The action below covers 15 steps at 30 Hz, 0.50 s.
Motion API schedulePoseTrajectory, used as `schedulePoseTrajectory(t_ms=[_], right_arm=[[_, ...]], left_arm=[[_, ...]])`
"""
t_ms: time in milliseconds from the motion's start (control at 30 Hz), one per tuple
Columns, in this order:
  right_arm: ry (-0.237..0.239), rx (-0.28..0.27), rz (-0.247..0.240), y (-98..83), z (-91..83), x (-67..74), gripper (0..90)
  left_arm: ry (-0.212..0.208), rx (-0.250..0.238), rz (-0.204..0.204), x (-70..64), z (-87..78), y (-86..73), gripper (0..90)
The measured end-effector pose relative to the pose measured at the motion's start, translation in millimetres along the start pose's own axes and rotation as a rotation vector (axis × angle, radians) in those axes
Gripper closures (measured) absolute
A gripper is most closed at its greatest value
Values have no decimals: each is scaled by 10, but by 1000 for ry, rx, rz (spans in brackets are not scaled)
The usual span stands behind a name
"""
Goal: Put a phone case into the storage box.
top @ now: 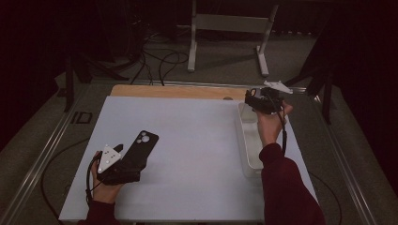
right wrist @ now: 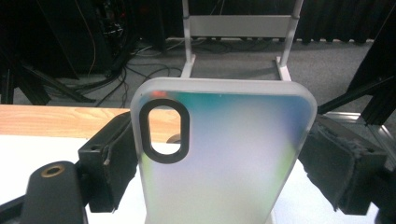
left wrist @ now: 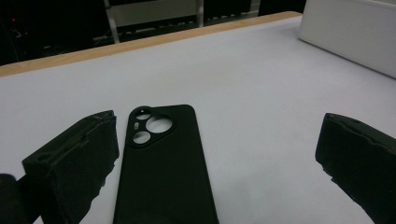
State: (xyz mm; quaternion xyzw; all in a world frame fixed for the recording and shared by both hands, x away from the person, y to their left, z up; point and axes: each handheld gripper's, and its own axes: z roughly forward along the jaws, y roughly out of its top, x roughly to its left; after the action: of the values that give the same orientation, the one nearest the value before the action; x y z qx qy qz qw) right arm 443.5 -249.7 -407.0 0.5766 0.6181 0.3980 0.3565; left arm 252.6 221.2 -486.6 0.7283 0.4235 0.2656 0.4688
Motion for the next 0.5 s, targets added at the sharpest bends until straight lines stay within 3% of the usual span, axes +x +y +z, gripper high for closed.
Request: schedulePoseTrajectory(t_ms=[500], right_arm=[[-33,69,-38,-137,185,12,169]], left_arm=[[2,-8,-10,17,-14,1,0]])
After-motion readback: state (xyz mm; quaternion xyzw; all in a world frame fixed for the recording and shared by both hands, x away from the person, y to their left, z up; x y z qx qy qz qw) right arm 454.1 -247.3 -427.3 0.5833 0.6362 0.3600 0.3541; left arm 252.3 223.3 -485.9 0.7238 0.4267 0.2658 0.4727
